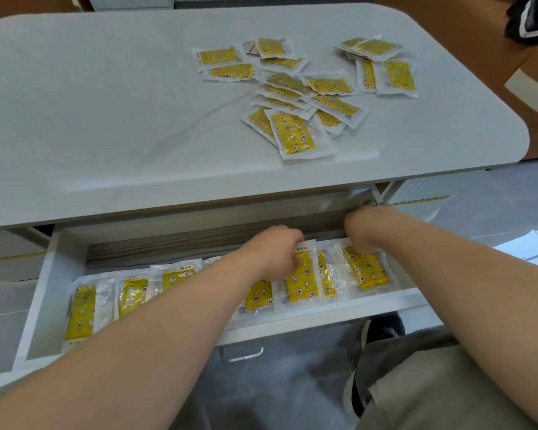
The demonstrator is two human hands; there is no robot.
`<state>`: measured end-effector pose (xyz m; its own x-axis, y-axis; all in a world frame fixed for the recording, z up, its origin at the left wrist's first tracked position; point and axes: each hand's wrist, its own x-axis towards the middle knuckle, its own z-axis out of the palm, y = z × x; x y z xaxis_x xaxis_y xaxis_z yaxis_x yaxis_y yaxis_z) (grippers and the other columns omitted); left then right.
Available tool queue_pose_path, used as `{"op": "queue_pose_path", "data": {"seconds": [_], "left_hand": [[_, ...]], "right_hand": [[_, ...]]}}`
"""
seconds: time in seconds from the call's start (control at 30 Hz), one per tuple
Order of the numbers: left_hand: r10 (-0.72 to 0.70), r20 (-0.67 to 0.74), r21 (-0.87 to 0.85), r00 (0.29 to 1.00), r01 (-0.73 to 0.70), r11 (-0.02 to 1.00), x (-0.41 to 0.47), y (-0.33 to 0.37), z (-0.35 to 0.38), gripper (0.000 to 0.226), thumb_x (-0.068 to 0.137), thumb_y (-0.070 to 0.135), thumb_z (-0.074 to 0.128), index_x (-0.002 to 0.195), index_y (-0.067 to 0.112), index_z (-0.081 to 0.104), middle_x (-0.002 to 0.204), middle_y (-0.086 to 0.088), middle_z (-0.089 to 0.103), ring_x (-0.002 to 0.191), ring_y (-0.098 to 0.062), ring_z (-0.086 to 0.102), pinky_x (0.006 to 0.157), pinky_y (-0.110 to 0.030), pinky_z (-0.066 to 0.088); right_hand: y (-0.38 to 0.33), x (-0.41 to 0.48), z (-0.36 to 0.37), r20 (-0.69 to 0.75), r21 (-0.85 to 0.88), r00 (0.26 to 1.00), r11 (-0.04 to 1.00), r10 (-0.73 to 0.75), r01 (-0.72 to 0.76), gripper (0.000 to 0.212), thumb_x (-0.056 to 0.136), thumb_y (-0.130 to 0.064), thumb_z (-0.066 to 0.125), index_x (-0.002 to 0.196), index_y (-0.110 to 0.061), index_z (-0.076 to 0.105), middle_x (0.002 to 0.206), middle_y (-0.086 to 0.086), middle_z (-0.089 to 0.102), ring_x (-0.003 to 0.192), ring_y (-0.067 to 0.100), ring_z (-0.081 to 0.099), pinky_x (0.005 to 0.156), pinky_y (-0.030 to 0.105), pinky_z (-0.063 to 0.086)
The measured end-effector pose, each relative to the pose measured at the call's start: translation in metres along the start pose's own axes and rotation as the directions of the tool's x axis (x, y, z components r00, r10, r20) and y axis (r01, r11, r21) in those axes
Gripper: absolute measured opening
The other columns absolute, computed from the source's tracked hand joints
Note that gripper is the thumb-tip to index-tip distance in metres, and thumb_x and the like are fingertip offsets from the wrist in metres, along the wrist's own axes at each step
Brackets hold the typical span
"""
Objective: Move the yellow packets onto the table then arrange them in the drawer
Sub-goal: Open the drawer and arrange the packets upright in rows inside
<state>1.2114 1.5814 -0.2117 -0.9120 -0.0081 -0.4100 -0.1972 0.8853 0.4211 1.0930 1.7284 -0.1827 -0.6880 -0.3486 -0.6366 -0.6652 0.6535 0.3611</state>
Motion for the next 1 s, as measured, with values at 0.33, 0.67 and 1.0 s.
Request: {"op": "queue_pose_path", "data": {"seconds": [0.33, 0.67, 1.0], "left_hand": [[0.061, -0.130, 0.307, 0.990, -0.018, 0.951, -0.005, 0.000, 0.003, 0.046, 0.094, 0.038, 0.061, 0.135, 0.019, 0.055, 0.128, -0.005, 0.055, 0.121, -0.027, 0.052, 0.101, -0.043, 0.044], [0.260, -0.663, 0.283, 0.702, -0.087, 0.955, -0.026, 0.013, -0.074, 0.027, 0.100, 0.037, 0.050, 0.120, 0.024, 0.062, 0.115, 0.004, 0.066, 0.102, -0.020, 0.061, 0.079, -0.039, 0.054], [0.226, -0.468, 0.411, 0.854, -0.016, 0.912, 0.000, -0.005, -0.061, 0.075, 0.099, 0.060, 0.040, 0.160, 0.019, 0.021, 0.163, 0.000, 0.029, 0.148, -0.025, 0.026, 0.120, -0.046, 0.021]], "right_hand": [[0.002, -0.017, -0.033, -0.039, 0.024, 0.998, 0.998, -0.054, 0.055, 0.007, 0.093, -0.005, 0.057, 0.091, -0.011, 0.059, 0.074, 0.003, 0.049, 0.083, 0.023, 0.056, 0.074, 0.031, 0.046], [0.022, -0.056, -0.088, -0.335, 0.357, 0.924, 0.932, 0.186, -0.058, 0.018, 0.085, -0.002, 0.057, 0.069, -0.010, 0.055, 0.074, 0.007, 0.059, 0.063, 0.023, 0.055, 0.069, 0.035, 0.048], [0.019, 0.014, -0.072, -0.542, 0.628, 0.809, 0.749, 0.226, 0.211, 0.069, 0.100, -0.023, 0.040, 0.162, -0.019, 0.011, 0.171, 0.003, 0.004, 0.155, 0.028, 0.007, 0.121, 0.055, 0.021]]}}
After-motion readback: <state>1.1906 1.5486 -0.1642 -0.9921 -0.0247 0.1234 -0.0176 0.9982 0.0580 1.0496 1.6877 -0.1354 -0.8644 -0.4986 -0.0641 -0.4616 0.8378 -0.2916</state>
